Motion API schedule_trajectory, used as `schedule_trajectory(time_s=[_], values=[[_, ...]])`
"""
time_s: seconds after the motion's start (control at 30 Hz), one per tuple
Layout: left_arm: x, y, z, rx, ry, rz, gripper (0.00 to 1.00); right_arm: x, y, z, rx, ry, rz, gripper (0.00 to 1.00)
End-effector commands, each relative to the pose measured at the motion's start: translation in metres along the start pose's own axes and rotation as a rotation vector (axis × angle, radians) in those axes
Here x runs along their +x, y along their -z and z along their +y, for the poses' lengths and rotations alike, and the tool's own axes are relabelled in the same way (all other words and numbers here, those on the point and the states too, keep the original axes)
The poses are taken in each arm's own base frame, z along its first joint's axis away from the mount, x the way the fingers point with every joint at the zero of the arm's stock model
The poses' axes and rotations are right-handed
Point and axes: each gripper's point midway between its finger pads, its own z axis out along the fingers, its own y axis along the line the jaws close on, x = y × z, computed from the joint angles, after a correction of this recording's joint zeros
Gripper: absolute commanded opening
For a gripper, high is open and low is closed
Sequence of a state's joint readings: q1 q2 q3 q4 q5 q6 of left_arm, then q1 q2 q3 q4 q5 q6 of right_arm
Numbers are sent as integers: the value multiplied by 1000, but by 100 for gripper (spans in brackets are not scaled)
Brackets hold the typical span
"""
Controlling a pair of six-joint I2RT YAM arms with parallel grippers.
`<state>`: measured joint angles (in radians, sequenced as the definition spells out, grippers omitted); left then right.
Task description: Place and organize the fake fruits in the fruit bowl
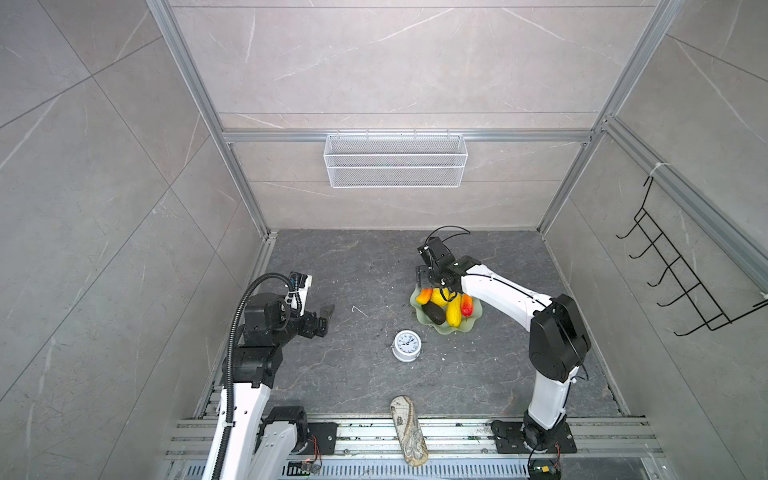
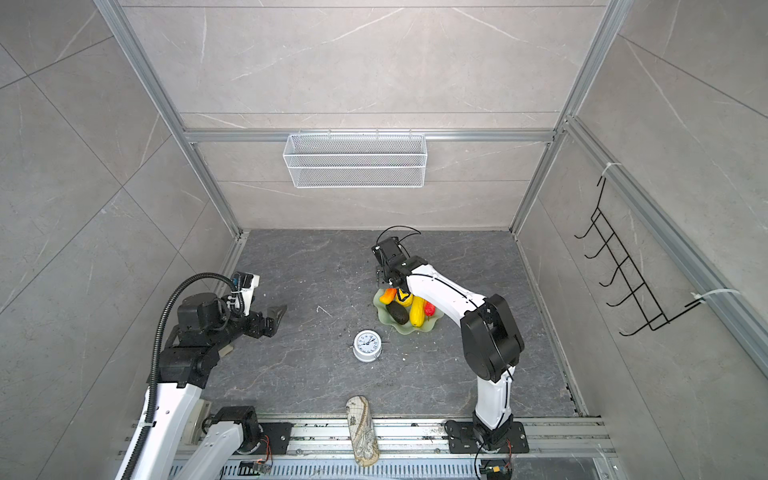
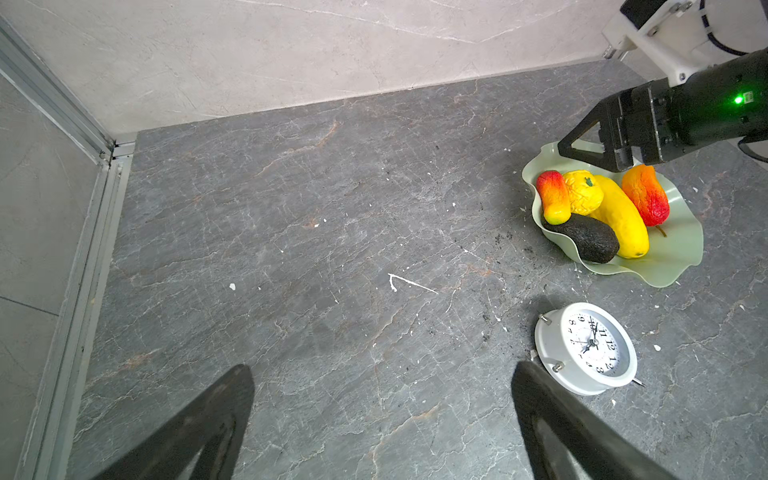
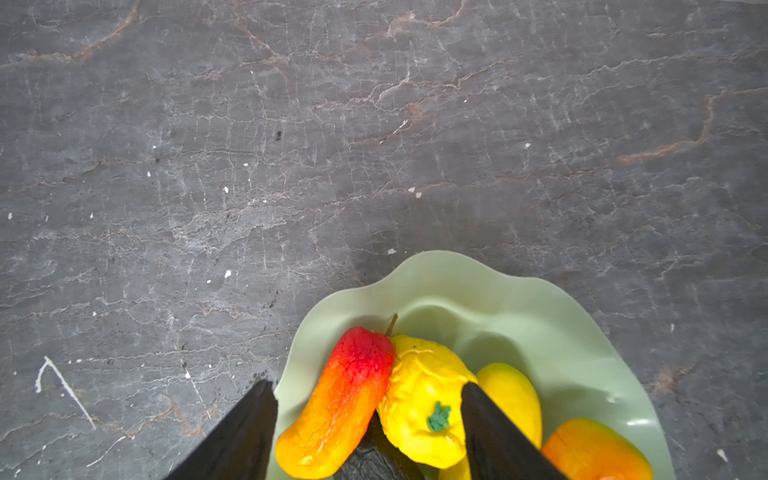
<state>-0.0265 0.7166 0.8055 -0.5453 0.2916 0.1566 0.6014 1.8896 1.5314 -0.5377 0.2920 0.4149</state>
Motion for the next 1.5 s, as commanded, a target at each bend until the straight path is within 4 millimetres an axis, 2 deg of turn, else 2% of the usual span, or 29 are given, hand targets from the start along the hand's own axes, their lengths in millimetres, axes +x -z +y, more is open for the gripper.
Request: schedule_trajectory(time_s=[0.0,0.17,0.23,0.3,0.37,0.43,0.6,0.7,0.8,0.93,1.07,1.2,1.33,1.47], values=[[-7,2,-4,18,-12,-34,100,-1,-3,-3,14,15,3,73],[-7,3,-4,17,-12,-35,100,-3,0,-6,11,20,-6,74],[-7,2,-3,14,-12,-35,100,-7,9,-3,-29,62,-28,98],[-8,2,-3,12,-13,-36,100,-12,24,-1,-75,131,-79,100],[-8,0,-1,8,-12,-32,100,-17,46,-9,-80,189,-145,100],[-9,-3,1,7,-3,-18,100,-21,70,-28,-70,209,-216,100],[-19,-12,8,-9,28,-9,100,-19,113,-94,-45,165,-378,100],[-30,-12,18,-59,46,-36,100,-9,128,-137,7,85,-469,100],[-37,-14,38,-165,82,-77,100,8,125,-176,72,-20,-484,100],[-22,-24,67,-315,139,-32,100,32,113,-203,103,-140,-543,100],[-2,-41,87,-409,243,-40,100,53,88,-215,154,-178,-511,100],[28,-77,86,-369,324,-18,100,71,67,-220,179,-180,-539,100],[54,-105,91,-399,284,-2,100,86,48,-224,201,-188,-545,100],[59,-119,103,-443,204,-59,100,80,40,-228,222,-185,-561,100]])
